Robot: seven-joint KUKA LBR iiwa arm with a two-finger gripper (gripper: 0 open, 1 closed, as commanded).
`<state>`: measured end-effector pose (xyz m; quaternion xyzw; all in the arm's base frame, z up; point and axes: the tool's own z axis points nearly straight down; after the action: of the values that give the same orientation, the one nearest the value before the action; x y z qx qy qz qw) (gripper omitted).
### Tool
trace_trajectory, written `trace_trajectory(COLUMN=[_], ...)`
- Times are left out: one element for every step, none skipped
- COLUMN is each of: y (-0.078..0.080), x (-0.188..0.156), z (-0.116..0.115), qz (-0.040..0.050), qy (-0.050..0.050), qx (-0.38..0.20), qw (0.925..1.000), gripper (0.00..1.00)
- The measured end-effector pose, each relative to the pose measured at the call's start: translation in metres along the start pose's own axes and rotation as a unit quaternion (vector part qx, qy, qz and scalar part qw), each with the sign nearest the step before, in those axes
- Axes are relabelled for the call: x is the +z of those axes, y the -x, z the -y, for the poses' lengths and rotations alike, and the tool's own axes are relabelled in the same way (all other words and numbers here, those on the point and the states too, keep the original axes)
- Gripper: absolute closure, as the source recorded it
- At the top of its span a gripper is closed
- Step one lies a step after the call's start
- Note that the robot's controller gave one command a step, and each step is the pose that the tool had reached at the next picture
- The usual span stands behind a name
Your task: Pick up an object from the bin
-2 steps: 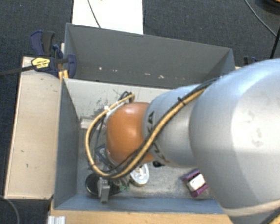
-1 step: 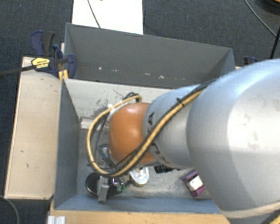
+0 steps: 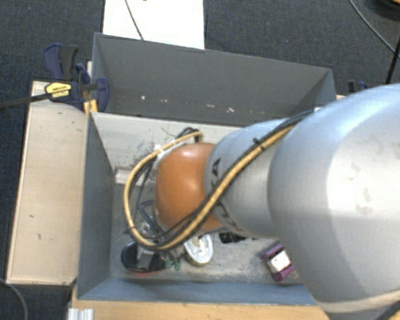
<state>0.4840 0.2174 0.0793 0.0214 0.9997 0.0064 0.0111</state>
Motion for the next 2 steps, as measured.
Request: trace_trajectory(y=[0.0165, 0.0152], x=[-0.0406, -0.0386], z=[0.0104, 0.0101], qz=[-0.0081, -0.0096], qy=[-0.005, -0.006], qx=[-0.001, 0.000], qw=[1.0000, 0.9999], gripper=[1.00, 0.00])
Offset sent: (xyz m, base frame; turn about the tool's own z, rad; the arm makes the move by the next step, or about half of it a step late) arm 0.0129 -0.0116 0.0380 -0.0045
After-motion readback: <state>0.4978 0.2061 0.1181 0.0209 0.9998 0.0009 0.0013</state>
